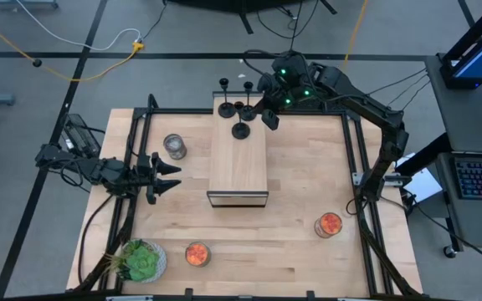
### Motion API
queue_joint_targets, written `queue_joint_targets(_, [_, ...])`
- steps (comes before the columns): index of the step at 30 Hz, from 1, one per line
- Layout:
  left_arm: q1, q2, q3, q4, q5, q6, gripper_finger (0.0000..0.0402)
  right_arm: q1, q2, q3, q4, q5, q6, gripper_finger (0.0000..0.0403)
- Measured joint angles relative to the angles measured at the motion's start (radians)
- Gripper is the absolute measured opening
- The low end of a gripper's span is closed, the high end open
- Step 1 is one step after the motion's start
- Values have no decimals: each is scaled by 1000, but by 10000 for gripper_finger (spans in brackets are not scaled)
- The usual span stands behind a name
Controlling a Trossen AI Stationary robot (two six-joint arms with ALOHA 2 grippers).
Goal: Pick & Place candle stick holders
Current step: Put the right orange scented candle on the shelf
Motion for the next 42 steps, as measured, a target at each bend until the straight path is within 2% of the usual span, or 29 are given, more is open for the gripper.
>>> queue_joint_targets(8, [0,0,0,0,0,-4,250,4,0,0,-8,0,-12,20])
queue_joint_targets(14, [0,0,0,0,0,-28,250,15,-50,0,-112,7,-114,7])
queue_joint_targets(18, [0,0,0,0,0,-24,250,19,-105,-48,-134,62,-132,2])
queue_joint_targets(23, [0,0,0,0,0,-24,250,21,-252,-236,-48,58,-150,1])
queue_joint_targets(33, [0,1,0,-1,-1,-19,250,21,-646,-700,189,51,-77,0])
queue_joint_targets(42, [0,1,0,-1,-61,-17,250,22,-931,-1018,366,-129,56,0])
